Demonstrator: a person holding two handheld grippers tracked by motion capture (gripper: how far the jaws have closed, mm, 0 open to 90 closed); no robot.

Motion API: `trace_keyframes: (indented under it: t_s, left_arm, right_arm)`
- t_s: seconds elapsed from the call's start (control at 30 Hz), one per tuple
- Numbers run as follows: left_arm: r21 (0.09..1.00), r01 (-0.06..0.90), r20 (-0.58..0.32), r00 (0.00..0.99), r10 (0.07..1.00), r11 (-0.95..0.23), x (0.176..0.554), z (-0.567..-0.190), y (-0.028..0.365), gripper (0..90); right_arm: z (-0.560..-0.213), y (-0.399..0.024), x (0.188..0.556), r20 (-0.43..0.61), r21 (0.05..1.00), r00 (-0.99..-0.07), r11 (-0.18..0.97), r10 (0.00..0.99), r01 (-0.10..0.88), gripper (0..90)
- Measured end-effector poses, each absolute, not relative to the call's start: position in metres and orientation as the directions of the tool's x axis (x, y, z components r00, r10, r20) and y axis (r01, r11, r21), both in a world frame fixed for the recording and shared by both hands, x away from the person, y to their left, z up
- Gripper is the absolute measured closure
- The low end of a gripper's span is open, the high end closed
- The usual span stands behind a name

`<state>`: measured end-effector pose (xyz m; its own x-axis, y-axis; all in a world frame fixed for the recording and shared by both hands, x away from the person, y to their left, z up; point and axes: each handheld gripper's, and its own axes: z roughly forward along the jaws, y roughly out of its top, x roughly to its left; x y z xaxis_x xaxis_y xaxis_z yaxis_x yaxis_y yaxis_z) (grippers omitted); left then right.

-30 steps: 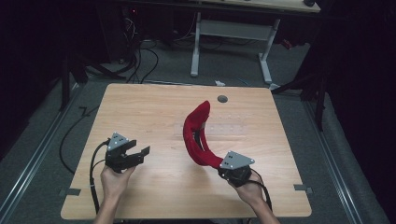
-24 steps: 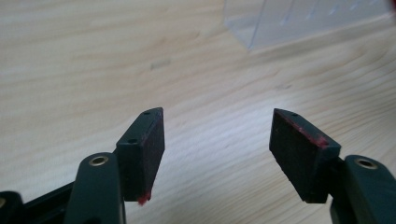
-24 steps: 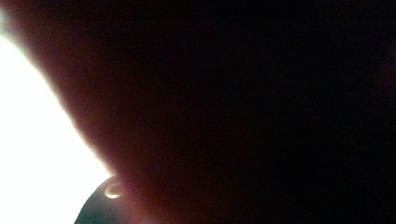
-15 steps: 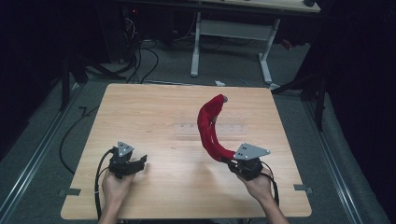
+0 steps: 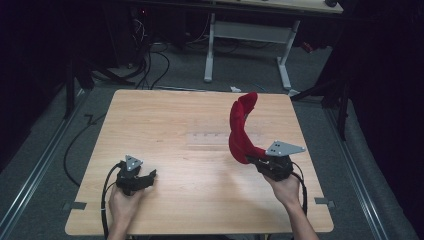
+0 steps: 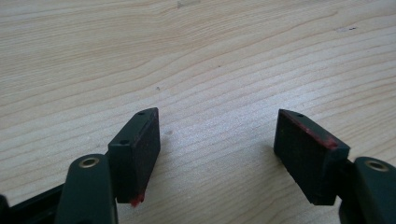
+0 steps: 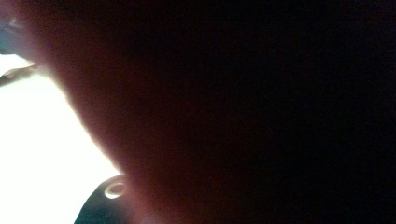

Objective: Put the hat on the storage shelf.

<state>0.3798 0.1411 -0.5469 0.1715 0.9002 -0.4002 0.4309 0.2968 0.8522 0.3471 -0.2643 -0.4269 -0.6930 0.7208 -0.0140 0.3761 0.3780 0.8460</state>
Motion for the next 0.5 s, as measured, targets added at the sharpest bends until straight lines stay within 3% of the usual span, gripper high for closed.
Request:
trace_keyframes:
  t_s: [0.5]
  left_arm:
    - [0.852, 0.431, -0.401, 0.173, 0.9, 0.297, 0.38, -0.547, 0.141, 30.2]
  right_arm:
    - [-0.408, -0.302, 0.371, 0.023, 0.856, -0.616, 0.303, 0.788, 0.419, 85.8]
